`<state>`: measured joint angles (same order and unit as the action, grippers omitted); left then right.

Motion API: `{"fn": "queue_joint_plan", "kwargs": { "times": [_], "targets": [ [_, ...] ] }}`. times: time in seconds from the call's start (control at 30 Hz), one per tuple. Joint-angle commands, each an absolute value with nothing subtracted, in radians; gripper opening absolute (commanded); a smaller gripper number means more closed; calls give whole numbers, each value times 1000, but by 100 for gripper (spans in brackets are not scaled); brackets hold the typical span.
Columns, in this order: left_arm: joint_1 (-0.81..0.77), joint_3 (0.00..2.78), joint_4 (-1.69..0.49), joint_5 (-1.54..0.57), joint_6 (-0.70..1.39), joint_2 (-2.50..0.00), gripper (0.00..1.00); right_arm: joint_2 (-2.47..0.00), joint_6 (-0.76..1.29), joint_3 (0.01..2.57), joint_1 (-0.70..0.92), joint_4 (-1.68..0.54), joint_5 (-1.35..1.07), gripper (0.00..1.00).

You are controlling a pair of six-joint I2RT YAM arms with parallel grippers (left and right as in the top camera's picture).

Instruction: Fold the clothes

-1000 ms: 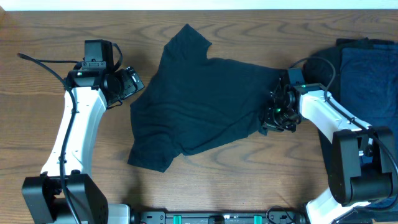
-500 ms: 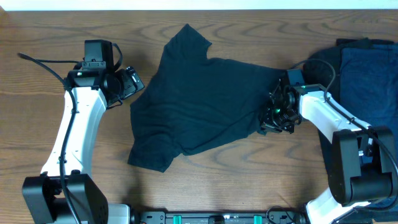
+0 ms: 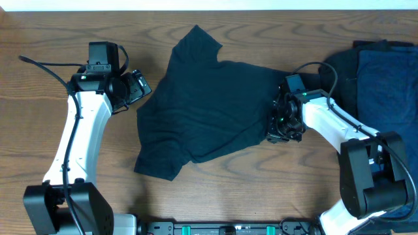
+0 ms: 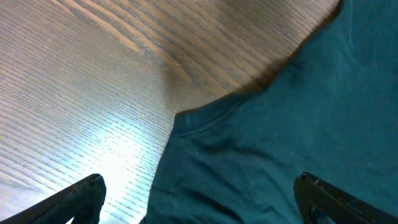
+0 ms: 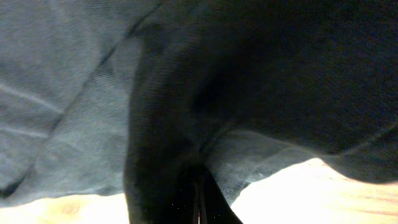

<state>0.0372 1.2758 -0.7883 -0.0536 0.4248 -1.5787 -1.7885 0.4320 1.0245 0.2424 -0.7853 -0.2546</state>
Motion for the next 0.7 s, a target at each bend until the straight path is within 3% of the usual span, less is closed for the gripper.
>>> {"fn": "queue_joint_plan", "kwargs": {
  "times": [0.0,0.27,0.4,0.67],
  "targets": [
    [38,1277,-792,-57,420,-1584,98,-1779,467,1016,246,-789,-208,1],
    [38,1277,-792,-57,420,-1584,98,-1779,520,979,246,-800,-112,1],
    [38,1277,-792,-57,420,-1584,98,-1779,519,930,245,-739,-139,1],
    [38,1277,-792,-57,420,-1584,98,-1757,519,973,189,-829,-181,1]
  ]
}}
